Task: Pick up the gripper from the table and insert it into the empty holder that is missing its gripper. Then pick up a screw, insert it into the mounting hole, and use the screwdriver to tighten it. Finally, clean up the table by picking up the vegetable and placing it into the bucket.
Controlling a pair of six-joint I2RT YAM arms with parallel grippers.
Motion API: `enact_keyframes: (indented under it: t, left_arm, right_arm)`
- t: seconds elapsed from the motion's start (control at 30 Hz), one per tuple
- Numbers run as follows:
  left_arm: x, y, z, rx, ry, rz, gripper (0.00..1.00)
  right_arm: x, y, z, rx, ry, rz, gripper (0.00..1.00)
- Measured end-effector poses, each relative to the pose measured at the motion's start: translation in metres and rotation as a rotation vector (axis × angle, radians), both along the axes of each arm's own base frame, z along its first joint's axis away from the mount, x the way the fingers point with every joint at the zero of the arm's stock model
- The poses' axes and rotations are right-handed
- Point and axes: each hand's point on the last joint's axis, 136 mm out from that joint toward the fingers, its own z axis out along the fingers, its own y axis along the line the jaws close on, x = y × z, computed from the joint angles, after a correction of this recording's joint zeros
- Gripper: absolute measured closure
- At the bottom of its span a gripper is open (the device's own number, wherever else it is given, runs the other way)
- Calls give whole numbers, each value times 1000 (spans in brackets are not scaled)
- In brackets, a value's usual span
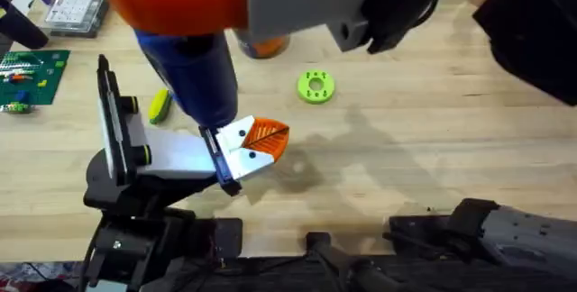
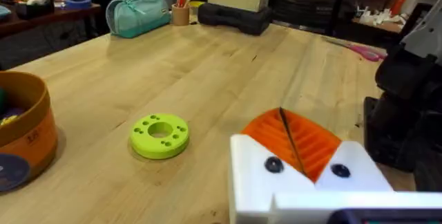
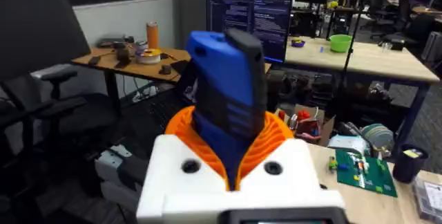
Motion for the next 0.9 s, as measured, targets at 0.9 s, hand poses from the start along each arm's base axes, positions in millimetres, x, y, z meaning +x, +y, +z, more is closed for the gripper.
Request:
enact_keyframes:
  t: [0.9]
  left_arm:
    - [0, 0, 0, 3, -6, 0, 989]
  right_arm:
    - [10, 6, -24, -53, -54, -53, 966]
